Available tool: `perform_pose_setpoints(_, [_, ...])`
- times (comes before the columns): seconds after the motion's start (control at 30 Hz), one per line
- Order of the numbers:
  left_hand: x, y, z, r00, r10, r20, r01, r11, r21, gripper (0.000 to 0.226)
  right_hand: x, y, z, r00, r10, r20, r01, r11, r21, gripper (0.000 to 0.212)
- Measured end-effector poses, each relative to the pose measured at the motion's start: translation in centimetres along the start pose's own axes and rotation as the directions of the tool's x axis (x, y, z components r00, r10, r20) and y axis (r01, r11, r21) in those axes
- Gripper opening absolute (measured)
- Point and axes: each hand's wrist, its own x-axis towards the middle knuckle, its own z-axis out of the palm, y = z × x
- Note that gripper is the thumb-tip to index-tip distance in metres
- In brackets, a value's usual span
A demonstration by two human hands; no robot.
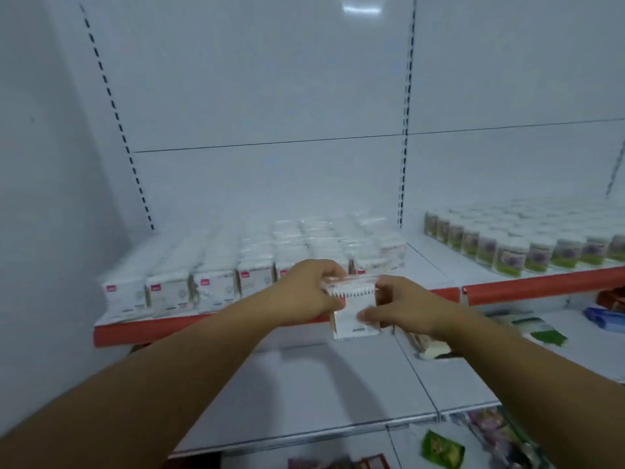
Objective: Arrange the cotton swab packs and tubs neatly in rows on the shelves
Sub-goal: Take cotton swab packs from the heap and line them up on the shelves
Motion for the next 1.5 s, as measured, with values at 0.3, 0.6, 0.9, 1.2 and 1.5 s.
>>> perform_pose_setpoints(0.3, [1.9, -6.4, -10.5, 0.994, 0.026, -0.102, 0.03, 0.859, 0.51, 0.041, 10.9, -6.5, 6.2, 0.912, -0.383, -0.143, 0.215, 0.746, -0.63, 0.049])
perform_pose_setpoints(0.6, [3.8, -12.6, -11.0, 0.992, 0.116, 0.053, -0.116, 0.648, 0.752, 0.035, 16.8, -5.8, 9.4, 0.873, -0.485, 0.051, 0.286, 0.425, -0.859, 0.048])
perform_pose_setpoints(0.9, [4.4, -11.8, -9.6, 0.992, 0.117, 0.055, -0.108, 0.508, 0.854, 0.06, 15.6, -4.8, 5.8, 0.972, -0.229, 0.061, 0.147, 0.381, -0.913, 0.091])
perform_pose_setpoints(1.2, [5.4, -12.7, -6.9, 0.992, -0.059, 0.116, -0.078, 0.44, 0.895, 0.088, 16.4, -3.4, 6.1, 0.975, -0.158, 0.157, 0.195, 0.271, -0.943, 0.094])
perform_pose_setpoints(1.5, [6.1, -10.3, -7.9, 0.962, -0.214, 0.172, -0.045, 0.492, 0.869, 0.103, 16.3, -3.8, 3.2, 0.936, -0.292, 0.195, 0.297, 0.363, -0.883, 0.101])
